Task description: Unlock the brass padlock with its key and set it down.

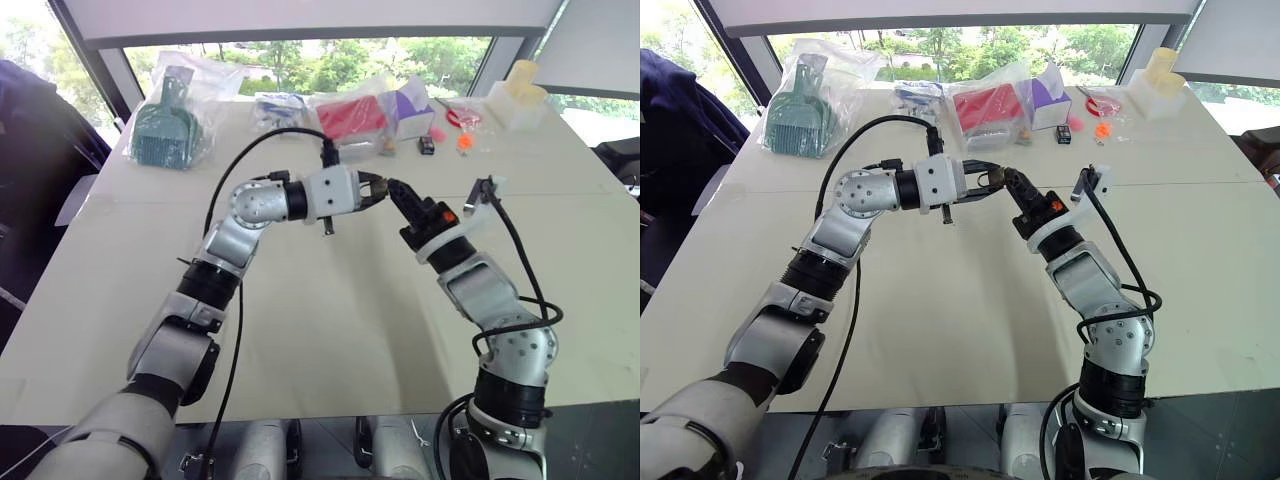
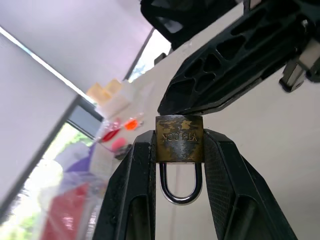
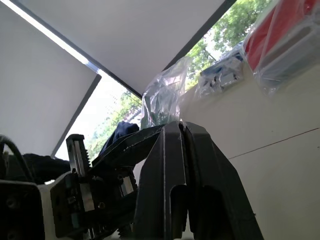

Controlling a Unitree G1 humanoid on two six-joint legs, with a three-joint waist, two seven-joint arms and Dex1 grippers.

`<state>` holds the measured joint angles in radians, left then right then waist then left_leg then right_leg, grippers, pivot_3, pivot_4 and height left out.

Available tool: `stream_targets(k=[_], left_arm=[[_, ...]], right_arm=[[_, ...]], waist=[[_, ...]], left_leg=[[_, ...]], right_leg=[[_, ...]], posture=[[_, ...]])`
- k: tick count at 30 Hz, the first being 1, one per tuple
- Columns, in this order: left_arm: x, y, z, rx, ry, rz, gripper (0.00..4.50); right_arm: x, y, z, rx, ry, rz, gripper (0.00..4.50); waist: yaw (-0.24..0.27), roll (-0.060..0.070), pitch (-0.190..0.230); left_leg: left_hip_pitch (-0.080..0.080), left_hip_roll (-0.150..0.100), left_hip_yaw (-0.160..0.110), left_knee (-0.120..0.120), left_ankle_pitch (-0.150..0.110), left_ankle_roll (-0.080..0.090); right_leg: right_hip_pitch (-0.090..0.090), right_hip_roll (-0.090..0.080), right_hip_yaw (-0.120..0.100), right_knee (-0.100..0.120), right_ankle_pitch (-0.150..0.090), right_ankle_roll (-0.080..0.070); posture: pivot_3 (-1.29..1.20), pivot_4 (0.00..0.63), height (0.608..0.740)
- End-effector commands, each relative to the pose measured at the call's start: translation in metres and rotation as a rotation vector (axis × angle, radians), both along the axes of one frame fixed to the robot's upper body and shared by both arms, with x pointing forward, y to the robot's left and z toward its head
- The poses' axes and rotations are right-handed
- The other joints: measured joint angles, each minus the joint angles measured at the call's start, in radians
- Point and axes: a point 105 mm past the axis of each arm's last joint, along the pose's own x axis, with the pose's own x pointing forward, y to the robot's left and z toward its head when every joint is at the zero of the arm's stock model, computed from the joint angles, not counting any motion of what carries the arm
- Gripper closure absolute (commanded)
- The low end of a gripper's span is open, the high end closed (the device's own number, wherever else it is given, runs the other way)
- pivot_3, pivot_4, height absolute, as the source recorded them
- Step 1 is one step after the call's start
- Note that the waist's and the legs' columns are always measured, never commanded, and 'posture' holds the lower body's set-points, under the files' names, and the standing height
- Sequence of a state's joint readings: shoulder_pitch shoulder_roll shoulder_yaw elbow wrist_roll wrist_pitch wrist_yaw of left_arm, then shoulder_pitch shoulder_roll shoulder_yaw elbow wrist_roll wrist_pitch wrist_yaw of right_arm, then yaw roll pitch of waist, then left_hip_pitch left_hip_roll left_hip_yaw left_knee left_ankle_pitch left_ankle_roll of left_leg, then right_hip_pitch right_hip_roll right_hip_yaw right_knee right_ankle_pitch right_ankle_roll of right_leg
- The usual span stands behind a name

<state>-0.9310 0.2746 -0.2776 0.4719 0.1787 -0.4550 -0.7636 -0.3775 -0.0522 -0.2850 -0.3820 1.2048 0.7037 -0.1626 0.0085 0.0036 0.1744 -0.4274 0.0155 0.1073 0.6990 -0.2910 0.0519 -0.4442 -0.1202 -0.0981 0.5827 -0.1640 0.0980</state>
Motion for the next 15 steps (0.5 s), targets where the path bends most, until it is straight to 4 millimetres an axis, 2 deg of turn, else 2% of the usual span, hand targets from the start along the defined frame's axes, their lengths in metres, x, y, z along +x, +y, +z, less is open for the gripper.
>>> stream_targets(k=[1,4,9,13,15], left_arm=[[-0.008,-0.002,0.027,-0.066,-0.249,-0.005,3.74],[-0.010,-0.003,0.031,-0.070,-0.382,0.007,3.74],[-0.007,-0.002,0.037,-0.083,-0.493,0.036,3.74],[0.003,-0.004,0.024,-0.055,-0.373,0.028,3.74],[0.006,-0.005,0.018,-0.044,-0.285,0.009,3.74]], right_arm=[[0.007,-0.008,-0.003,0.070,0.055,-0.056,4.46],[0.010,-0.008,-0.005,0.135,0.093,-0.074,4.46],[0.013,-0.007,-0.008,0.195,0.138,-0.093,4.46],[0.009,-0.006,0.001,0.126,0.063,-0.096,4.46],[0.005,-0.008,0.011,0.074,-0.012,-0.085,3.94]], waist=[[0.001,0.000,0.000],[0.001,0.000,0.000],[0.003,0.000,0.000],[0.002,0.000,0.000],[0.002,0.000,0.000]], left_leg=[[0.000,0.000,0.000,0.000,0.000,0.000],[0.000,0.000,0.000,0.000,0.000,0.000],[0.000,0.000,0.000,0.000,0.000,0.000],[0.000,0.000,0.001,0.000,0.000,0.000],[0.000,0.000,0.001,0.000,0.000,0.000]], right_leg=[[0.000,0.000,0.000,0.000,0.000,0.000],[0.000,0.000,0.000,0.000,0.000,0.000],[0.000,0.000,0.000,0.000,0.000,0.000],[0.000,0.000,0.000,0.000,0.000,0.000],[0.000,0.000,0.000,0.000,0.000,0.000]], posture=[[0.00,0.150,0.735],[0.00,0.150,0.735],[0.00,0.150,0.735],[0.00,0.150,0.735],[0.00,0.150,0.735]])
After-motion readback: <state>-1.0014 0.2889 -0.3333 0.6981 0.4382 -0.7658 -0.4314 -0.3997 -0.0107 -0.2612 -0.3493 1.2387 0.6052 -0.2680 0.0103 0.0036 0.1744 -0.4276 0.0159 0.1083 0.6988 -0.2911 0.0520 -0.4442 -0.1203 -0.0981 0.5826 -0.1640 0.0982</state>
